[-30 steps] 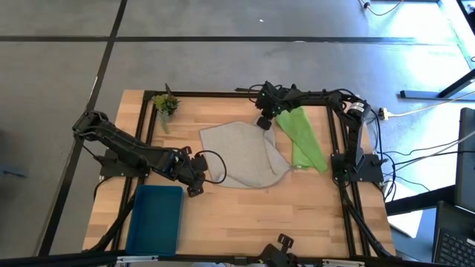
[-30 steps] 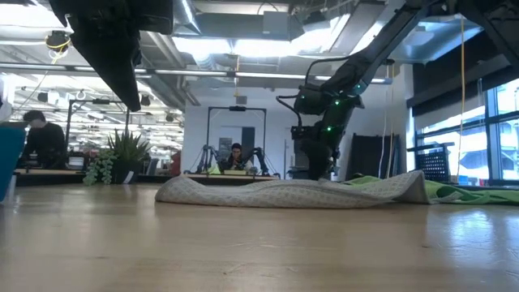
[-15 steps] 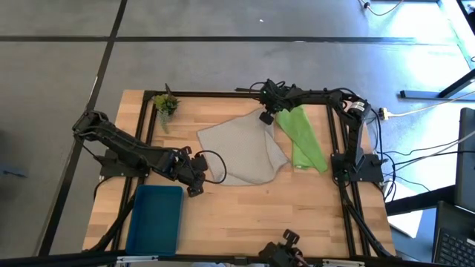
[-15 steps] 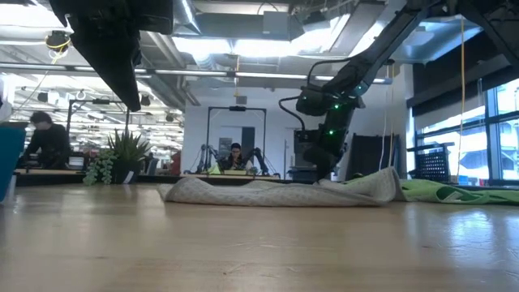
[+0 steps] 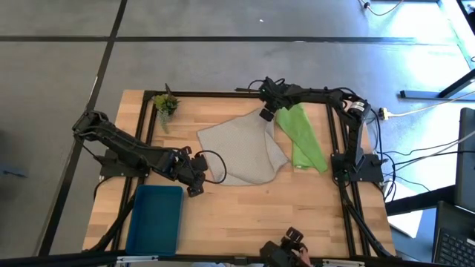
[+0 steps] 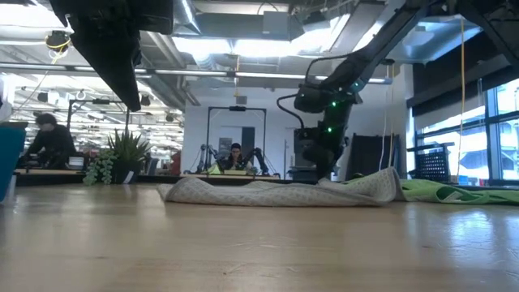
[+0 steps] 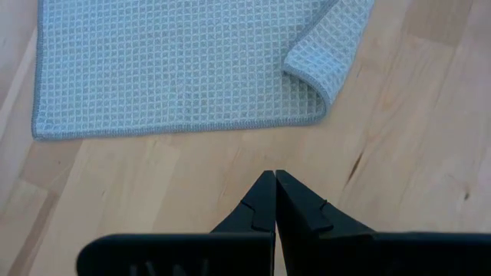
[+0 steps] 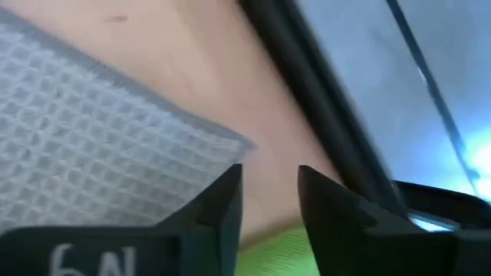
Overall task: Roll microfiber towels into tight, uniform cylinder then place into a basket
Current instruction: Roll the gray towel
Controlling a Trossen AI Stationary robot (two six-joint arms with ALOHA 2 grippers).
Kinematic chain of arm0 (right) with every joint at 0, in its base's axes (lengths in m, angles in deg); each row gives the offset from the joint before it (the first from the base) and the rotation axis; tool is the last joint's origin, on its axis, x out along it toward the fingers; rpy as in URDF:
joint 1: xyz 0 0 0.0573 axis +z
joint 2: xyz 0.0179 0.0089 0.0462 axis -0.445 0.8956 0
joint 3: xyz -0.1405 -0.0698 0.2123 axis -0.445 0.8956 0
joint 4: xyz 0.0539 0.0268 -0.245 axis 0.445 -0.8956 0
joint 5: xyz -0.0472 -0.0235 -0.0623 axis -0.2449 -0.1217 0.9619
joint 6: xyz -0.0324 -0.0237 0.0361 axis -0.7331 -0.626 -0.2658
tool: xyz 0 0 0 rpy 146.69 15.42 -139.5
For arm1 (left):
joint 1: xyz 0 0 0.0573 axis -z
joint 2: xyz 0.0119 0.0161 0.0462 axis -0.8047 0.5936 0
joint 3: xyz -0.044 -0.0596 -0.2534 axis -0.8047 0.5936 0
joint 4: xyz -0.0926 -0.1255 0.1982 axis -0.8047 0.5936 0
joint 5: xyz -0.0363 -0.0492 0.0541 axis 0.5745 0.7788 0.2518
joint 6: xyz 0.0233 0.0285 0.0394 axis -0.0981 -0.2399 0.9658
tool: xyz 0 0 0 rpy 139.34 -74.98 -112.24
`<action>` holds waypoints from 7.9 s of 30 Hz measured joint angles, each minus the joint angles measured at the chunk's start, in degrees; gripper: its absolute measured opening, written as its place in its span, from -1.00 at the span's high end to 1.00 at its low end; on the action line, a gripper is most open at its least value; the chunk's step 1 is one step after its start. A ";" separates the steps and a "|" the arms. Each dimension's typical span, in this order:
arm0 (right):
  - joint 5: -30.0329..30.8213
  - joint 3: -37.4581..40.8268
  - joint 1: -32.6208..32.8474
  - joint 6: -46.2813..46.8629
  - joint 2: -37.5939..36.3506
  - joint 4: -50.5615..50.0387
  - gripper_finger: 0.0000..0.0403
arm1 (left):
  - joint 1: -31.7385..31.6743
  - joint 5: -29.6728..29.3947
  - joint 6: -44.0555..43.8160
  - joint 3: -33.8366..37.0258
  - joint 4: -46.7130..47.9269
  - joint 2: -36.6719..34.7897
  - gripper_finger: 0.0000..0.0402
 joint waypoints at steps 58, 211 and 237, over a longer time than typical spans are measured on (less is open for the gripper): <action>-19.07 35.81 31.80 14.77 -39.47 0.80 0.18 | -17.34 1.23 20.09 7.39 -37.13 16.75 1.00; -4.72 18.43 41.88 27.00 -24.85 -13.95 0.18 | -8.27 -1.82 12.55 1.68 -16.50 7.13 1.00; 8.00 16.69 49.32 16.47 -24.87 -6.98 0.18 | 5.23 -4.31 0.15 1.55 -16.56 7.08 0.65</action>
